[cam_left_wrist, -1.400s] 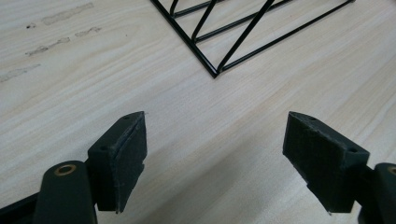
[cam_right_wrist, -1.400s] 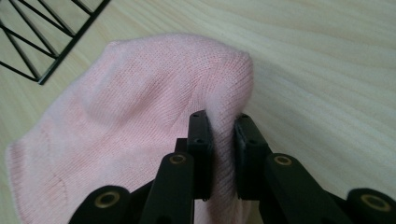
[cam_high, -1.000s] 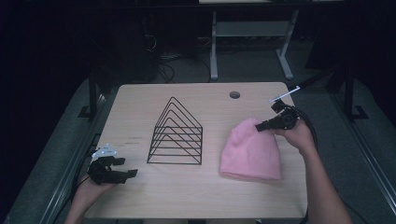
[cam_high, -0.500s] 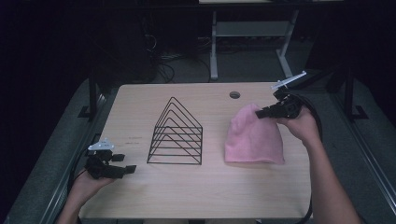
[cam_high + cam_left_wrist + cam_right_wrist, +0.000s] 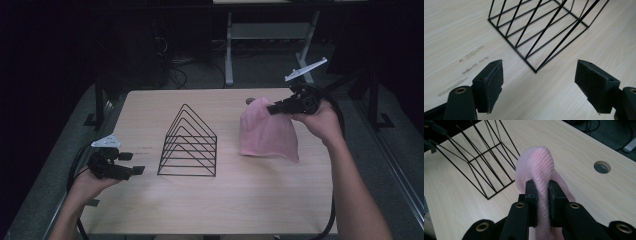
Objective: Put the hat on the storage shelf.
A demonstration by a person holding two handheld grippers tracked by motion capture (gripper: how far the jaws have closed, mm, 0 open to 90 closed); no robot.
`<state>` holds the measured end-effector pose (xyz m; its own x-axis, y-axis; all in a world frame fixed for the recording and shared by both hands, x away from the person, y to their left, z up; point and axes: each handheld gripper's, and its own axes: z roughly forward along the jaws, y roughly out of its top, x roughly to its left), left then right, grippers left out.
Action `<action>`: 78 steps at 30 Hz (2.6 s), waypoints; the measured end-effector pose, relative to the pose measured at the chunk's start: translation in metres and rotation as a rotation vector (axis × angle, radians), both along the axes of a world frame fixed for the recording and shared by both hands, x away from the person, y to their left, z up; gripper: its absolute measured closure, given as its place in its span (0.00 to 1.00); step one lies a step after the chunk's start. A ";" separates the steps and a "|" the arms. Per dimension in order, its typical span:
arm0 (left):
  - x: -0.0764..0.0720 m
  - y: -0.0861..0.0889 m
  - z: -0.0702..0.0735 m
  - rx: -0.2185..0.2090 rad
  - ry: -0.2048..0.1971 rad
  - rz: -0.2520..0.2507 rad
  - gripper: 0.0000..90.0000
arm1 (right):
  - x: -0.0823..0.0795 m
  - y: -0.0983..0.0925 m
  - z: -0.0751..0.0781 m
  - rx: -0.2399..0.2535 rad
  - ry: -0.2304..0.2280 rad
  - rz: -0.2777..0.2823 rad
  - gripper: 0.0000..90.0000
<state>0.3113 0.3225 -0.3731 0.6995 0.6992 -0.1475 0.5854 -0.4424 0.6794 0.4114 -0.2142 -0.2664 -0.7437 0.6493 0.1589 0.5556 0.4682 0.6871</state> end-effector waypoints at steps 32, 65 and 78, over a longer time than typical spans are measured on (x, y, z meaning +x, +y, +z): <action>0.016 -0.011 0.039 -0.009 -0.012 -0.062 0.26 | -0.010 0.060 0.083 0.055 -0.115 0.143 0.88; 0.025 -0.022 0.069 -0.013 -0.046 -0.114 0.26 | -0.015 0.130 0.142 0.093 -0.200 0.299 0.88; 0.029 -0.032 0.080 -0.101 -0.064 -0.160 0.30 | -0.014 0.166 0.148 0.097 -0.218 0.368 0.88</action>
<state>0.3403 0.2907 -0.2928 0.8105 0.5626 -0.1628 0.4672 -0.4535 0.7590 0.3975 -0.0480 -0.1186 -0.9455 0.3250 0.0196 0.2010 0.5353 0.8204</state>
